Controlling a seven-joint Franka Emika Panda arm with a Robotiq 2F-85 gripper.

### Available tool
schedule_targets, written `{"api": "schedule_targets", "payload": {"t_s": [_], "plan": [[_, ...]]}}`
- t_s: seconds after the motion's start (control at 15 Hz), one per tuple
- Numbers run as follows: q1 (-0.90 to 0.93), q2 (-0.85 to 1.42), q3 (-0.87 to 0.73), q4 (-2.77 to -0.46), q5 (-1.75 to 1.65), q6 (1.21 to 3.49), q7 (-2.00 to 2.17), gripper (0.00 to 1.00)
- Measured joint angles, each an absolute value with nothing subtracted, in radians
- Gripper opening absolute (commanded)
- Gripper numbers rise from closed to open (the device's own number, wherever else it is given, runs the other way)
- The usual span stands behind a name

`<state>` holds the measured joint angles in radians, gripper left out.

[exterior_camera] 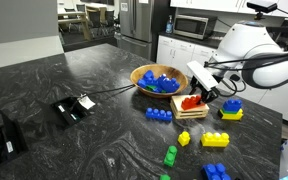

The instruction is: Take the orange legos and put them on the wooden boards

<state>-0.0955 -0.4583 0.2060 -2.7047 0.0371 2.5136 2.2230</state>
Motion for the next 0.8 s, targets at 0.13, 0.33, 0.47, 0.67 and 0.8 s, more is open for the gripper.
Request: {"api": "schedule_targets", "payload": {"t_s": [0.13, 0.33, 0.47, 0.67, 0.8], "plan": [[-0.090, -0.459, 0.206, -2.705, 0.037, 2.522, 2.223, 0.81], [-0.090, -0.459, 0.206, -2.705, 0.037, 2.523, 2.223, 0.81], [-0.090, -0.459, 0.205, -2.705, 0.037, 2.523, 2.223, 0.81], [-0.090, -0.459, 0.205, -2.705, 0.037, 2.522, 2.223, 1.00], [-0.088, -0.462, 0.209, -2.704, 0.027, 2.525, 2.223, 1.00]]}}
